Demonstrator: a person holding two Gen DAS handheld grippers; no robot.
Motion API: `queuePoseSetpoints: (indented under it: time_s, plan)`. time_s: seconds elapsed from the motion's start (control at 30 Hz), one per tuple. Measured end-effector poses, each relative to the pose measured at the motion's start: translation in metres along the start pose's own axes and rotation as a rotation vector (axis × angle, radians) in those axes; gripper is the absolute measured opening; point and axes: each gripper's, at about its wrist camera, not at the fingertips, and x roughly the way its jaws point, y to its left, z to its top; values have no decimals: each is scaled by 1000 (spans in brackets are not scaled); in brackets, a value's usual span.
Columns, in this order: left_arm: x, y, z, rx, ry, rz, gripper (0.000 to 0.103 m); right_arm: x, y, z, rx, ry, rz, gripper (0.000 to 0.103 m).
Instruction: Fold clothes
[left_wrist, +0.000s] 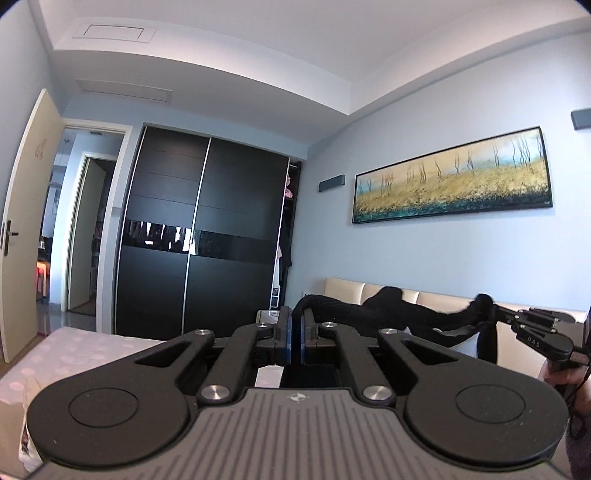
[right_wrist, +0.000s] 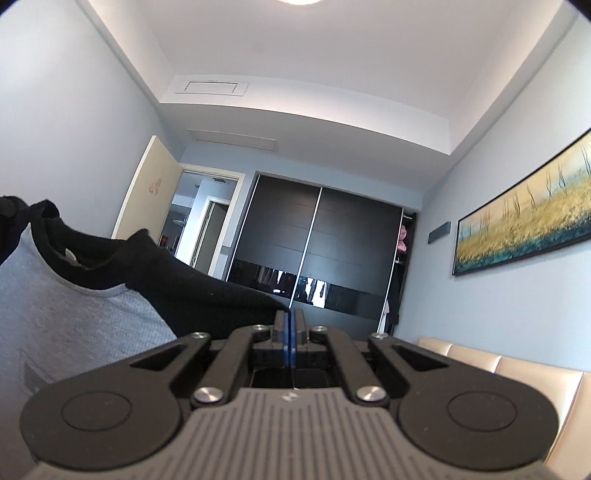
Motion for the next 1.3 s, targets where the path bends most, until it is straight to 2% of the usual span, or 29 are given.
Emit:
queuePoseSetpoints:
  time_s: [0.13, 0.33, 0.57, 0.7, 0.83, 0.93, 1.13, 1.3]
  plan:
    - [22, 8, -8, -8, 59, 17, 2, 17, -5, -10, 24, 53, 9, 2]
    - [72, 45, -52, -41, 224, 81, 2, 56, 4, -55, 65, 210, 43, 2]
    - [176, 103, -131, -69, 414, 195, 2, 146, 33, -146, 43, 402, 69, 2]
    - [230, 131, -167, -85, 480, 248, 2, 206, 42, -194, 59, 507, 65, 2]
    - [267, 154, -188, -110, 521, 257, 2, 255, 42, -229, 84, 573, 55, 2]
    - [303, 166, -222, -79, 607, 273, 2, 293, 46, -261, 83, 650, 68, 2]
    - [357, 190, -301, -83, 780, 305, 2, 353, 60, -353, 124, 833, 71, 2]
    - [384, 200, -346, -94, 869, 336, 2, 387, 79, -410, 106, 941, 97, 2]
